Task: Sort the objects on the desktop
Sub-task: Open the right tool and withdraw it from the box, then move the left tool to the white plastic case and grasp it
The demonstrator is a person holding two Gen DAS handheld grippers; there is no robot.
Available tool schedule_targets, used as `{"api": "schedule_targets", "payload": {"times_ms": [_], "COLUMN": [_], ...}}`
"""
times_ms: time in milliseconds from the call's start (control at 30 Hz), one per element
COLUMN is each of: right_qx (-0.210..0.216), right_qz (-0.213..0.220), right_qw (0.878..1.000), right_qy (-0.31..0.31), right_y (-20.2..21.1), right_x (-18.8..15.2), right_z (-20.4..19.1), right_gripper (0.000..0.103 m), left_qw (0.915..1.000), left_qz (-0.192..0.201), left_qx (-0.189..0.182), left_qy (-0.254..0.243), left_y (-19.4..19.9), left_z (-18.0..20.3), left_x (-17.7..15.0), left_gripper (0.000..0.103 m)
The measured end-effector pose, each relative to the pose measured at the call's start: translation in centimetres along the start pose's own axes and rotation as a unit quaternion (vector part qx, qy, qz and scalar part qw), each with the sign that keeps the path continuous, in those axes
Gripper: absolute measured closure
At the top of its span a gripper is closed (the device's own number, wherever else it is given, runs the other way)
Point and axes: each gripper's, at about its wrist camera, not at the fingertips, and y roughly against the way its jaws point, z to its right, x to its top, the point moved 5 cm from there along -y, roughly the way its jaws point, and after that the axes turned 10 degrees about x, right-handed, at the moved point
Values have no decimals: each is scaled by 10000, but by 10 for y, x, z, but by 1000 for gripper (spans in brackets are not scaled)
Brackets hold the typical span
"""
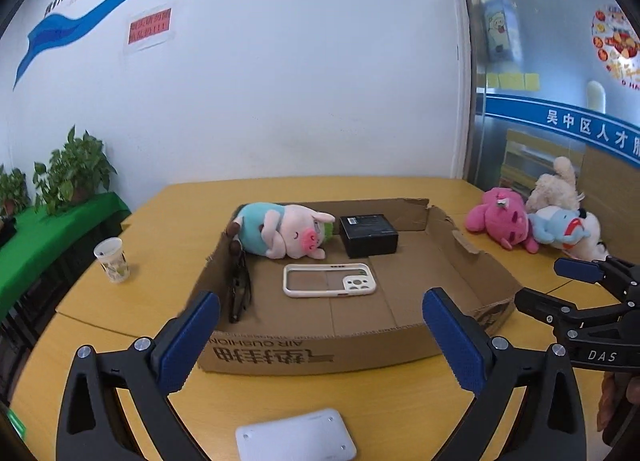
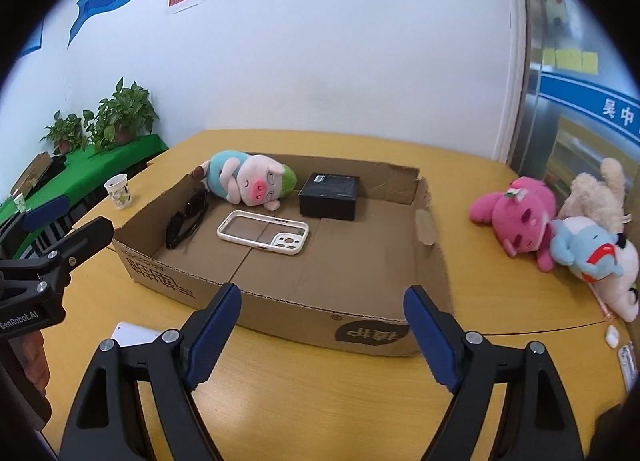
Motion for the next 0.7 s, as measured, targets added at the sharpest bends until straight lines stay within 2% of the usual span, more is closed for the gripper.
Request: {"api": "schedule_targets", "payload": {"times_ms": [100, 200, 267, 400, 533, 567, 633, 700], "right_qx": [-31, 165, 351, 682, 1443, 1655, 2299, 2637], "right_qz": [15, -17, -136, -448, -959, -1103, -1565, -1952], "right_qw": [10000, 9998, 9991, 9966, 9849, 9800, 9606, 9445], "right_qy": [12, -119, -188, -130, -6, -3, 21, 159], "right_y": [6, 4, -3, -23, -53, -60, -81, -101], "right_x": [-5, -9, -12, -20, -34, -38, -50, -63], "right_z": [0, -2, -8, -30, -63, -71, -90, -109], "right_gripper": [19, 19, 19, 19, 19, 19, 19, 19], "left_qw": [9998, 9977, 9963, 9973, 9939, 9913, 9845, 9769], "left_qz": [-134, -27, -96, -420, -974, -1183, -1542, -1867], "left_qx": [153, 651, 819, 528, 195, 25, -312, -443], "left_qy": [77, 196, 241, 289, 475, 581, 774, 937], "left_y": [2, 9, 10, 5, -11, -18, -31, -45], "left_z": [-11, -31, -43, -59, -74, -77, -81, -86], "left_x": [-11, -21, -28, -46, -72, -79, -94, -108], "left_gripper": [0, 0, 0, 0, 0, 0, 0, 1]}}
